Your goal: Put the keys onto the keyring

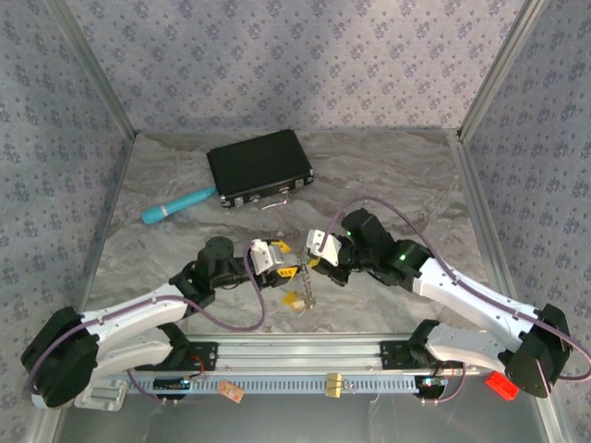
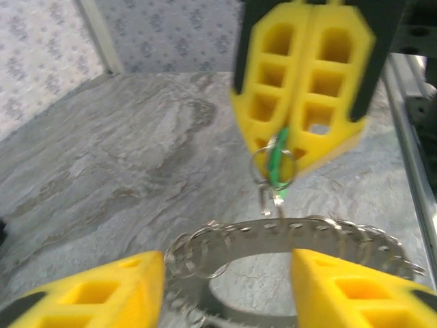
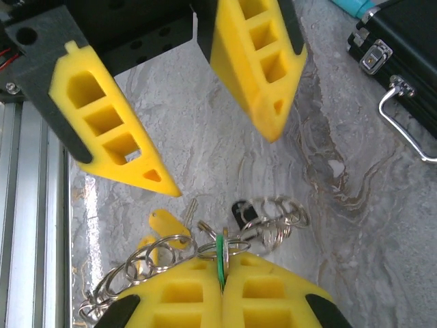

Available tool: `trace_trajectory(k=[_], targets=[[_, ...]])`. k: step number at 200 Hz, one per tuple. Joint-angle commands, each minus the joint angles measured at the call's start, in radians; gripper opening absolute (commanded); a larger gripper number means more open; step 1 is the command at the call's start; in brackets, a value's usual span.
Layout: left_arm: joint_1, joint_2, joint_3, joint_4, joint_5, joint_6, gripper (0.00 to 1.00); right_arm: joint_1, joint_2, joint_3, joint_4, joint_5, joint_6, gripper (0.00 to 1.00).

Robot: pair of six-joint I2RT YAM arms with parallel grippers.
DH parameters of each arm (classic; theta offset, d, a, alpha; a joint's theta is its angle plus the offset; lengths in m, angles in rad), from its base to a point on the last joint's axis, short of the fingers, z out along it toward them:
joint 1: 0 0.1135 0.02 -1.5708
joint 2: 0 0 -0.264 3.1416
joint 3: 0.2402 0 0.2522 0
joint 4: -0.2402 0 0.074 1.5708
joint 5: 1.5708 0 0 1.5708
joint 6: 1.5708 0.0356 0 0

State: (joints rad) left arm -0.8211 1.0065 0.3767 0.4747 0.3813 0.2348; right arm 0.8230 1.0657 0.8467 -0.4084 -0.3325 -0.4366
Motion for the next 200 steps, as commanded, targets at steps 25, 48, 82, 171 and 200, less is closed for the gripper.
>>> trace_trajectory(k=[25, 48, 82, 171, 200], targets=[[-0.005, -0.186, -0.054, 0.048, -0.380, -0.073, 0.66, 0.056, 0.067, 0.132, 0.010, 0.003, -0.024, 0.00], [-0.002, -0.324, -0.055, -0.019, -0.694, -0.108, 0.69, 0.110, 0.155, 0.192, 0.069, -0.010, -0.039, 0.00], [0.047, -0.533, -0.032, -0.194, -1.046, -0.217, 0.72, 0.141, 0.332, 0.280, 0.287, -0.019, -0.016, 0.00], [0.167, -0.643, -0.034, -0.346, -1.066, -0.383, 0.72, 0.099, 0.487, 0.215, -0.011, 0.155, -0.176, 0.00], [0.179, -0.579, -0.041, -0.314, -1.050, -0.396, 0.73, 0.094, 0.492, 0.197, -0.176, 0.314, -0.226, 0.00]])
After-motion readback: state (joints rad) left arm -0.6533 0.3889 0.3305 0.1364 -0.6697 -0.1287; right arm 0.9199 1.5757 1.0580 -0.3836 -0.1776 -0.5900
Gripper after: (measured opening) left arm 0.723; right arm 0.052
